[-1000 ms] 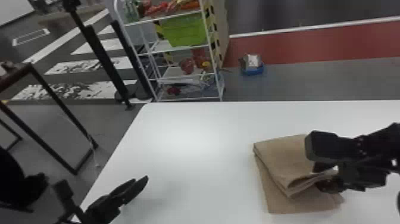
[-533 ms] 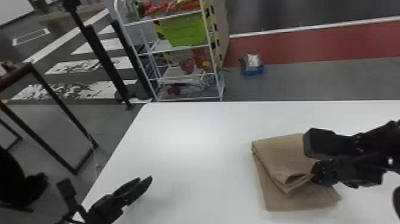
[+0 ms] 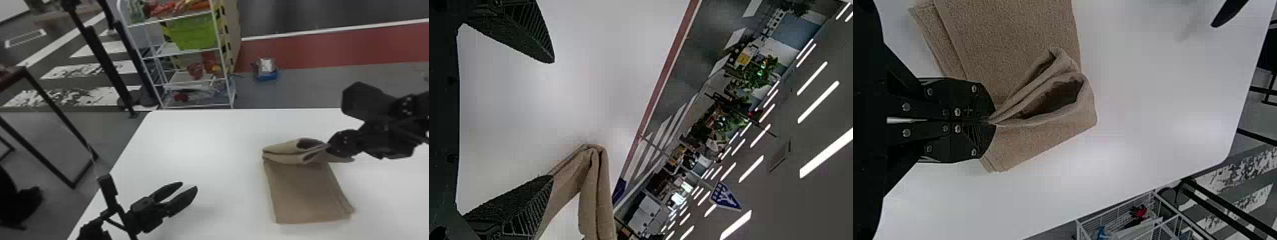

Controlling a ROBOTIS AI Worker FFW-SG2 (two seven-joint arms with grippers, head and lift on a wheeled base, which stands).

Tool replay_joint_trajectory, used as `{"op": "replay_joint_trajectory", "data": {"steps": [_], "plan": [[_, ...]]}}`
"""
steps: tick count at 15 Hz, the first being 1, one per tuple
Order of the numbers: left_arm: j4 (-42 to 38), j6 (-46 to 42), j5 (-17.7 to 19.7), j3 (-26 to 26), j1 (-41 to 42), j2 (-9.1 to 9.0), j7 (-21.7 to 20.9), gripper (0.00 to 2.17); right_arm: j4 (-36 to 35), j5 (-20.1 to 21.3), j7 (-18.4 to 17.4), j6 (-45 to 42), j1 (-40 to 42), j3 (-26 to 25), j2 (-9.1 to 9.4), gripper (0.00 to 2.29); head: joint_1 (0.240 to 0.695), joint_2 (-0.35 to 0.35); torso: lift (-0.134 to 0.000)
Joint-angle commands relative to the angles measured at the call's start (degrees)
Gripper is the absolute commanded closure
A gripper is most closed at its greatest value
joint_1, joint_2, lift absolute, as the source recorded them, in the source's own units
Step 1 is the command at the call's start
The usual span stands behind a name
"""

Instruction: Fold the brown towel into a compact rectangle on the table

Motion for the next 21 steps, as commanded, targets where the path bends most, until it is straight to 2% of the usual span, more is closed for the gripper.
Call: {"op": "replay_joint_trajectory", "data": {"steps": [1,2,6,9,11,14,16,19,21], "plan": [[-0.67,2.09,-1.67,-6.52,-0.65,-0.24,3.81,0.05,0.02,-0.38,0.98,-0.31,-1.42,-1.18,1.40,1.44,0.695,0.289,-0.124],[0.12,2.09,-2.20,-8.28,-1.71,-0.24,4.25,0.06,0.11,-0.38,0.98,-0.31,-1.77,-1.44,1.92,1.44,0.695,0.254,-0.124],[-0.93,2.26,-2.11,-15.58,-3.02,-0.24,8.73,0.07,0.29,-0.91,0.98,-0.14,-3.09,-2.58,2.89,1.44,0.695,0.201,-0.124],[-0.85,2.09,-2.29,-20.50,-4.96,-0.24,11.81,0.07,-0.24,-1.17,0.98,0.39,-2.92,-2.94,2.98,1.44,0.695,0.141,-0.124],[-0.14,0.50,-4.66,-23.40,-6.19,-0.24,14.27,0.07,-0.94,-1.52,0.98,0.92,-2.74,-2.94,2.89,1.44,0.695,0.111,-0.124],[2.41,-1.96,-10.11,-27.09,-9.09,-0.24,17.52,0.07,-2.53,-2.14,0.98,2.15,-2.21,-2.94,2.71,1.44,0.695,0.083,-0.124],[3.64,-7.23,-12.66,-29.29,-9.35,-0.24,20.77,0.07,-3.67,-2.58,0.98,2.50,-1.77,-3.11,2.45,1.44,0.695,0.078,-0.124],[6.98,-10.57,-13.19,-30.43,-11.02,-0.24,22.88,0.07,-4.55,-2.93,0.98,3.73,-1.42,-3.11,2.19,1.44,0.695,0.068,-0.124],[8.29,-12.33,-17.14,-31.57,-11.29,-0.24,23.50,0.07,-4.90,-2.93,0.98,3.91,-1.34,-3.29,2.01,1.44,0.695,0.066,-0.124]]}}
